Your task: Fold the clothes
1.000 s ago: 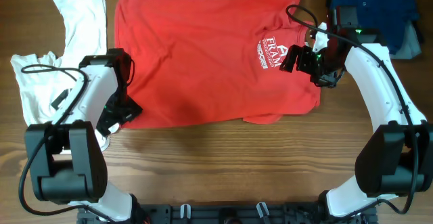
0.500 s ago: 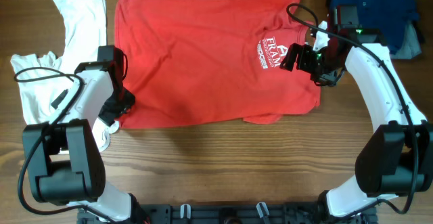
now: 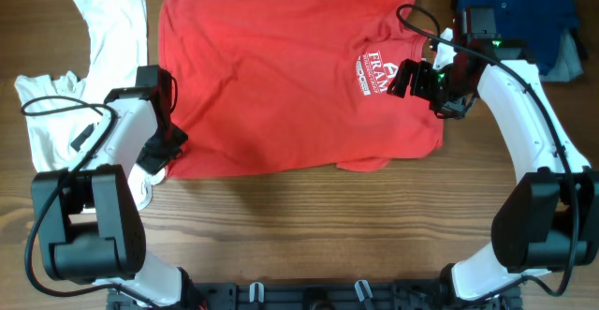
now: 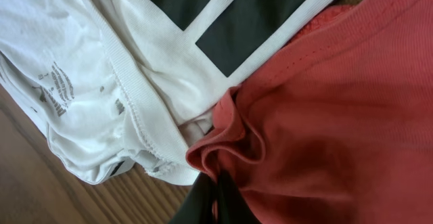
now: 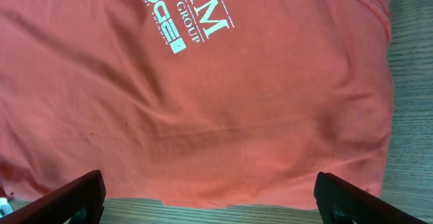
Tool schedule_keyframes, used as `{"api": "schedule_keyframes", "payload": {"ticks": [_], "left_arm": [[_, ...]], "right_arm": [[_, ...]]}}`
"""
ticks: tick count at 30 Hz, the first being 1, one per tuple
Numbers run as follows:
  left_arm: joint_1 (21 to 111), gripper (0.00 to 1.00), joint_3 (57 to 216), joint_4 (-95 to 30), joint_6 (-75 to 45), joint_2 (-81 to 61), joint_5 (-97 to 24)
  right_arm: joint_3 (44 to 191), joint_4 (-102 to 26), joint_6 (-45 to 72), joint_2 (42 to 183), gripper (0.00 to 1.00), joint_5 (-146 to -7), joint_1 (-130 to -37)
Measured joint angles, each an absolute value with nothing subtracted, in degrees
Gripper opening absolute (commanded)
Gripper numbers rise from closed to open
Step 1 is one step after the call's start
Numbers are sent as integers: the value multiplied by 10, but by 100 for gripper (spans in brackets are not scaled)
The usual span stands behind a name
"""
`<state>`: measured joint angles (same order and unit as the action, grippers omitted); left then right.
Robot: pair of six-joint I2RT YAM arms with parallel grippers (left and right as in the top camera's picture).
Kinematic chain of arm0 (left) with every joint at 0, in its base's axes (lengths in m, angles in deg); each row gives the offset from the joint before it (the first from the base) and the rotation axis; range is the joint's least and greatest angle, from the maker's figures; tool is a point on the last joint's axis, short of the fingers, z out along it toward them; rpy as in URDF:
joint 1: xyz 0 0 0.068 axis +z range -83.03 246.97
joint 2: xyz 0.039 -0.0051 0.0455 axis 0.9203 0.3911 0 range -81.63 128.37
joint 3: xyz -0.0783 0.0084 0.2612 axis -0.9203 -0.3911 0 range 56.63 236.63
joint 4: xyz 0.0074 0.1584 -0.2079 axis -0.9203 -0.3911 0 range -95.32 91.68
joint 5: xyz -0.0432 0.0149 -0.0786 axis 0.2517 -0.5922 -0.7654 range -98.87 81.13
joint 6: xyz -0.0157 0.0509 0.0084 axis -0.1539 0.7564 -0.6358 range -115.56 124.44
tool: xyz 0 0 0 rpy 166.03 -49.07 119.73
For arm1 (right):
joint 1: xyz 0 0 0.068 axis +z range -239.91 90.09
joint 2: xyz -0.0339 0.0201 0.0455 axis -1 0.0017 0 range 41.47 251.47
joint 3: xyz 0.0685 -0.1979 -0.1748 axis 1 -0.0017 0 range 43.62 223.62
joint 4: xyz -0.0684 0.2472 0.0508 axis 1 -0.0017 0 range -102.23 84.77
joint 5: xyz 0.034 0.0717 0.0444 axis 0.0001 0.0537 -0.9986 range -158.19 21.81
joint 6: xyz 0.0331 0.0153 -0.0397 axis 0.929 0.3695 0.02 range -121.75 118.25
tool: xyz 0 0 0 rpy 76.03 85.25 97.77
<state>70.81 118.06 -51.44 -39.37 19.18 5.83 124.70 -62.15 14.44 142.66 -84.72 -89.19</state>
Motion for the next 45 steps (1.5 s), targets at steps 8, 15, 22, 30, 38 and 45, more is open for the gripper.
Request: {"api": "schedule_keyframes", "payload": {"ticks": [8,15,22,30,38,45], "left_arm": [[708,4,1193,-537,-391,190,58],[708,4,1251,-534,-371,110,58],[708,4,1260,-509,-359,57,59],[708,4,1260,-498,-357,57,62],[708,4,1260,-497,-355,57,63],[708,4,1260,-496,-353,57,63]], "right_arm": [[1247,-639,140,1426,90,-866,-892],[1246,-731,149,1388,91,-877,-892],[1214,-785,175,1370,90,-870,-888],[1110,-711,234,1370,84,-814,-887],[1014,-563,279,1370,70,-779,-887],[956,-455,295,1370,57,-743,-887]]}}
